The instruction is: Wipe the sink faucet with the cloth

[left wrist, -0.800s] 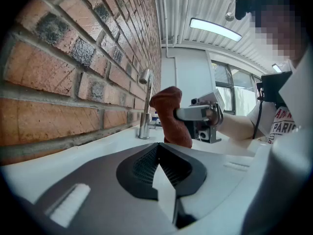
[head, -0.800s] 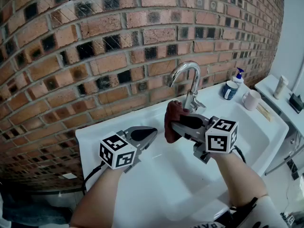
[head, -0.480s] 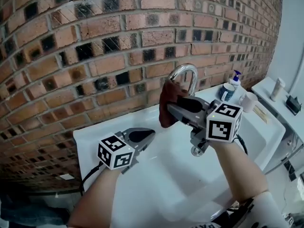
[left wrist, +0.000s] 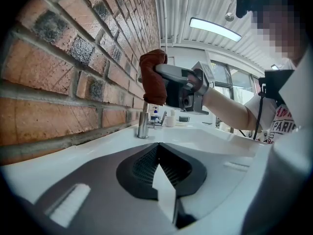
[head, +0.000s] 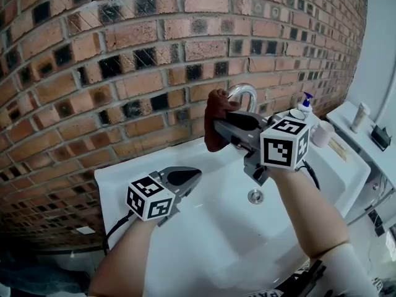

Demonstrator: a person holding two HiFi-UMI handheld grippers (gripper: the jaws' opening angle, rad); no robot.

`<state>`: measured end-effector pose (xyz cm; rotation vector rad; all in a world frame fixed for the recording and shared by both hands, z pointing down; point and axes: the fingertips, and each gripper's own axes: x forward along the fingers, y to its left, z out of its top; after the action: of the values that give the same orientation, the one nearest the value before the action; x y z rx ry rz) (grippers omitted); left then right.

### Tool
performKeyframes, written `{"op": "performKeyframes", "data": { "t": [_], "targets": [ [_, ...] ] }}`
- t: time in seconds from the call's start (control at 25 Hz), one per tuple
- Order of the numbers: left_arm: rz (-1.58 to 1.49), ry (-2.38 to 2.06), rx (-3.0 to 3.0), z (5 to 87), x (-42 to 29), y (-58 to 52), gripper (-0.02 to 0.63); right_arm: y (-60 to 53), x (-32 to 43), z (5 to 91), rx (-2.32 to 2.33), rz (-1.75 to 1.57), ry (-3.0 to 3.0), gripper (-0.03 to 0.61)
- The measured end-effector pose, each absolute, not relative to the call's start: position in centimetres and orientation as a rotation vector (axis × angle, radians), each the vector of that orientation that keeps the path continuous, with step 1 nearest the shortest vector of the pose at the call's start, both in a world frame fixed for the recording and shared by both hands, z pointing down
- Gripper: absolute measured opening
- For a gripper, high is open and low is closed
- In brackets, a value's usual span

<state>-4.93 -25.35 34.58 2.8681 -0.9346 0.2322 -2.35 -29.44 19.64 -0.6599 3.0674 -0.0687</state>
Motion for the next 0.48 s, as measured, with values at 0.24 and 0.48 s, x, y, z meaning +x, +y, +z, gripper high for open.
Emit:
{"op": "performKeyframes", "data": {
  "t": [0.24, 0.48],
  "targets": [
    [0.235, -0.931, 2.869, 34.61, -4.92, -25.35, 0.006, -30.32, -2.18, 20.31, -0.694, -0.081, 3.066, 0.094],
    [0.237, -0.930, 2.869, 34.64, -4.96, -25.35, 0.006, -30.45, -2.04, 19.46, -0.710, -0.061, 3.071, 0.095]
  ]
}}
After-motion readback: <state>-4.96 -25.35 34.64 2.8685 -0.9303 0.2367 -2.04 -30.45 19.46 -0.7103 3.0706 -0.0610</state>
